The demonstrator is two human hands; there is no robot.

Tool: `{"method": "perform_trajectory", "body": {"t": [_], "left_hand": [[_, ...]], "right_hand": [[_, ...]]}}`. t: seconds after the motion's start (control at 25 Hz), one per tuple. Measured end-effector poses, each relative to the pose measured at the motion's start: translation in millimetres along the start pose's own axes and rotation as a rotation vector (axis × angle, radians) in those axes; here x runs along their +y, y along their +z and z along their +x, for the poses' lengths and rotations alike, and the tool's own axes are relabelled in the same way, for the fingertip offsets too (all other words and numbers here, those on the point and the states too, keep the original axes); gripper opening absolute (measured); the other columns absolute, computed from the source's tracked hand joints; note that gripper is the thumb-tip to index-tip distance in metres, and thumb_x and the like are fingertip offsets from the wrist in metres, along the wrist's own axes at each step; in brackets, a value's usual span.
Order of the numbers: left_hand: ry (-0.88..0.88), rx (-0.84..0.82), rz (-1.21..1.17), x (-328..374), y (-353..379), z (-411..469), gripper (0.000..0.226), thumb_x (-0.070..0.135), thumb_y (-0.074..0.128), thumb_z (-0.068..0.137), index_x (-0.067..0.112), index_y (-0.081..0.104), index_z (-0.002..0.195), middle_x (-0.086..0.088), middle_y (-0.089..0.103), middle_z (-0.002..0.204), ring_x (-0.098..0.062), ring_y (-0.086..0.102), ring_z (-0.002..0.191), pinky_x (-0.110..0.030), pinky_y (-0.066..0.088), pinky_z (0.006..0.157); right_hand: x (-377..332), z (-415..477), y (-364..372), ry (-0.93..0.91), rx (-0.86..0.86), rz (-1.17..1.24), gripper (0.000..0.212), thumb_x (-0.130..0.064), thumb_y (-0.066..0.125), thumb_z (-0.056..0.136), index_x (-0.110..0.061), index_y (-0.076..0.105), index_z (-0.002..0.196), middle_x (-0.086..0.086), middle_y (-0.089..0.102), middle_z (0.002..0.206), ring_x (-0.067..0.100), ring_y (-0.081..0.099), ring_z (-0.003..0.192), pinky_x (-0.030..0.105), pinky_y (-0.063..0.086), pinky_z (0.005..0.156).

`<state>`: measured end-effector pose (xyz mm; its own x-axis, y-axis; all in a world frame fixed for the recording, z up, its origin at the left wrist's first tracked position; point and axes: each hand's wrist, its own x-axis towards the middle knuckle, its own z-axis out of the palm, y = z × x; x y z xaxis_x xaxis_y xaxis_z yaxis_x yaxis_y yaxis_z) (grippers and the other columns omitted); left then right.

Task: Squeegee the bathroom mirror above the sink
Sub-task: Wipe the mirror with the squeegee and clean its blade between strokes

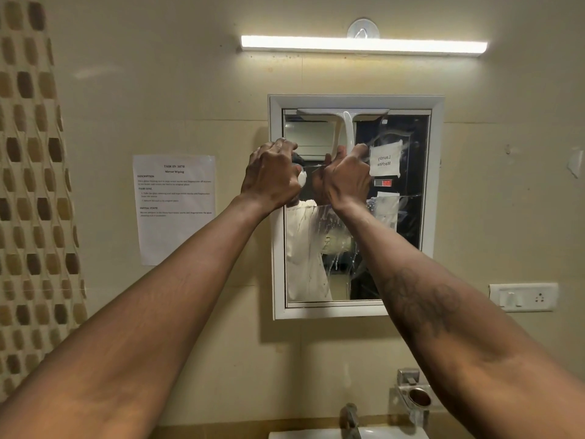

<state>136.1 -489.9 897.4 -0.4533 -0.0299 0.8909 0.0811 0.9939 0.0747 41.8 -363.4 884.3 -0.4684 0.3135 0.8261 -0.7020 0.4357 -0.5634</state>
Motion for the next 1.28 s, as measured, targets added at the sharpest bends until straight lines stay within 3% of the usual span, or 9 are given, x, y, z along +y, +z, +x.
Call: {"method": "perform_trajectory", "body": {"t": [0.12,0.36,0.52,0.76,0.88,1.04,1.16,1.28], "left_hand": [[0.002,-0.018,0.008,-2,4,-3,0.044,0.027,0.061,0.09,0.012,0.057,0.131,-0.009,0.065,0.129,-0.031,0.058,0.123,-0.046,0.044,0.11],[0.01,-0.008,0.011,-8,5,-5,0.041,0.027,0.063,0.088,0.014,0.059,0.127,-0.007,0.066,0.128,-0.03,0.059,0.121,-0.045,0.043,0.11],[0.006,-0.009,0.026,-9,1,1,0.047,0.028,0.063,0.089,0.012,0.057,0.133,-0.008,0.064,0.133,-0.031,0.057,0.125,-0.046,0.042,0.112],[0.003,-0.021,0.02,-7,4,-2,0.044,0.028,0.061,0.09,0.012,0.058,0.131,-0.007,0.065,0.131,-0.03,0.058,0.124,-0.046,0.042,0.112],[0.002,-0.034,0.018,-4,8,-6,0.044,0.027,0.06,0.09,0.012,0.057,0.131,-0.008,0.065,0.131,-0.031,0.057,0.126,-0.046,0.041,0.113],[0.007,-0.035,0.012,-2,11,-13,0.044,0.027,0.061,0.089,0.014,0.057,0.131,-0.008,0.065,0.131,-0.031,0.057,0.125,-0.045,0.042,0.112],[0.005,-0.037,0.009,-2,14,-23,0.043,0.026,0.063,0.089,0.016,0.057,0.131,-0.008,0.065,0.131,-0.031,0.057,0.126,-0.044,0.041,0.112],[-0.003,-0.043,-0.004,-2,16,-30,0.04,0.026,0.063,0.09,0.015,0.059,0.129,-0.009,0.066,0.128,-0.031,0.058,0.124,-0.042,0.041,0.11]], "right_hand": [[-3,-2,5,0.01,-0.017,0.017,0.033,-0.034,0.039,0.111,-0.003,0.046,0.122,0.003,0.054,0.077,0.017,0.049,0.057,0.022,0.03,0.047],[9,-13,9,0.013,-0.037,0.06,0.029,-0.035,0.039,0.11,-0.007,0.043,0.118,0.001,0.059,0.077,0.02,0.063,0.063,0.036,0.055,0.057],[11,-11,8,-0.011,-0.017,0.029,0.03,-0.034,0.04,0.109,-0.006,0.043,0.118,0.0,0.051,0.077,0.025,0.06,0.066,0.037,0.051,0.059],[15,-11,6,-0.026,-0.023,0.001,0.029,-0.034,0.038,0.109,-0.008,0.043,0.117,-0.015,0.036,0.069,0.011,0.046,0.056,0.033,0.044,0.057],[19,-18,3,-0.016,-0.046,0.0,0.023,-0.037,0.037,0.109,-0.014,0.037,0.11,-0.013,0.037,0.069,0.016,0.048,0.059,0.031,0.042,0.055],[39,-48,1,0.001,-0.12,-0.007,0.027,-0.045,0.034,0.108,-0.018,0.034,0.107,-0.009,0.044,0.069,0.005,0.044,0.054,0.024,0.026,0.045],[60,-79,-1,0.033,-0.151,-0.027,0.026,-0.047,0.036,0.109,-0.021,0.032,0.107,-0.007,0.046,0.072,0.01,0.048,0.057,0.027,0.031,0.049],[72,-106,-7,0.05,-0.192,-0.049,0.027,-0.049,0.037,0.109,-0.023,0.03,0.107,-0.002,0.051,0.074,0.022,0.055,0.058,0.038,0.048,0.052]]}}
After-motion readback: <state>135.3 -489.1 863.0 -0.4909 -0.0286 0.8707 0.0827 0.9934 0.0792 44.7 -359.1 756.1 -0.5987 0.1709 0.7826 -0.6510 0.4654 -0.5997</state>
